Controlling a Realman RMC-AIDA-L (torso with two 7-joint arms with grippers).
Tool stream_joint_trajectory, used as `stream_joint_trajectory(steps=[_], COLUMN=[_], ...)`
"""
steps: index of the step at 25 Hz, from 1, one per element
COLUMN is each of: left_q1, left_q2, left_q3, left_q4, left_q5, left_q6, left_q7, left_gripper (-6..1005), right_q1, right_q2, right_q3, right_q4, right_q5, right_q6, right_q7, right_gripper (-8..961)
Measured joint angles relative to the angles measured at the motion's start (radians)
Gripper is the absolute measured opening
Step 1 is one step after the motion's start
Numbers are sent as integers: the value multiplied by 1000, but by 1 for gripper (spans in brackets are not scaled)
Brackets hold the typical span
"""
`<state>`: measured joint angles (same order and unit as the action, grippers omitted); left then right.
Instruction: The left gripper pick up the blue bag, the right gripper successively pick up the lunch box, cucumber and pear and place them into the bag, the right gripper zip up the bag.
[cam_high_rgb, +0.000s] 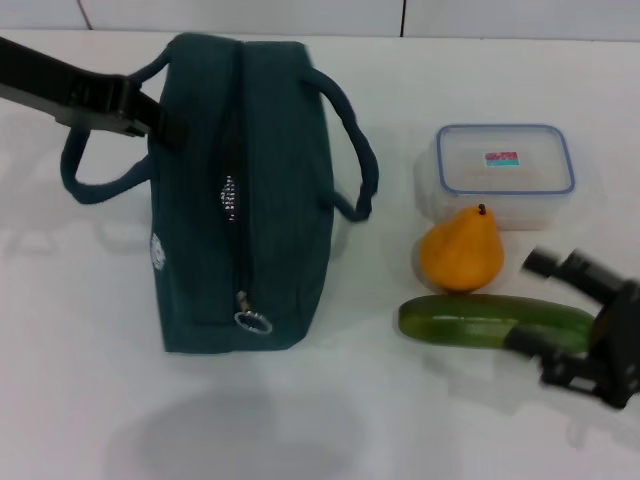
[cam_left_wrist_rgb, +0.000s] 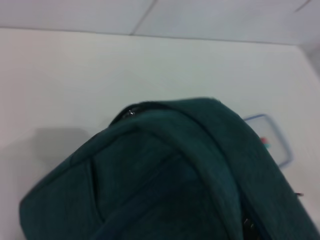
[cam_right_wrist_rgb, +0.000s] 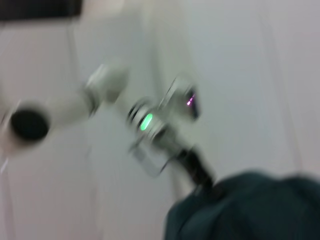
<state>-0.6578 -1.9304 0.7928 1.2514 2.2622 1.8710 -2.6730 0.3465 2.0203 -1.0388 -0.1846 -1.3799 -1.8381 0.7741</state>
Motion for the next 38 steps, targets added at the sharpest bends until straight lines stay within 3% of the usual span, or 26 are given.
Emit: stream_joint_trajectory(steps=[6,12,18,22,38], left_q1=[10,14,12,7,4], left_q2=[22,28,32,31,33], left_q3=[-2,-3,-3,-3,-3], left_q4=[0,-1,-6,-7,-2], left_q5=[-75,-106,-113,-112,-113], left_q6=[30,48,49,49,45], left_q7=[-13,-14,-11,-9,-7], left_gripper=[45,41,41,41,40], right_q1=[-21,-46,-35,-5,183], right_q2=[-4,-6,-5,1,8], right_q3=[1,2,-2,-9,-14], right_q4=[133,216,222,222,260], right_q5=[351,588,608,604,581], right_q6=[-84,-32,211,329,603], right_q7=[225,515,783,846,951], right_gripper=[805,801,798,795,786])
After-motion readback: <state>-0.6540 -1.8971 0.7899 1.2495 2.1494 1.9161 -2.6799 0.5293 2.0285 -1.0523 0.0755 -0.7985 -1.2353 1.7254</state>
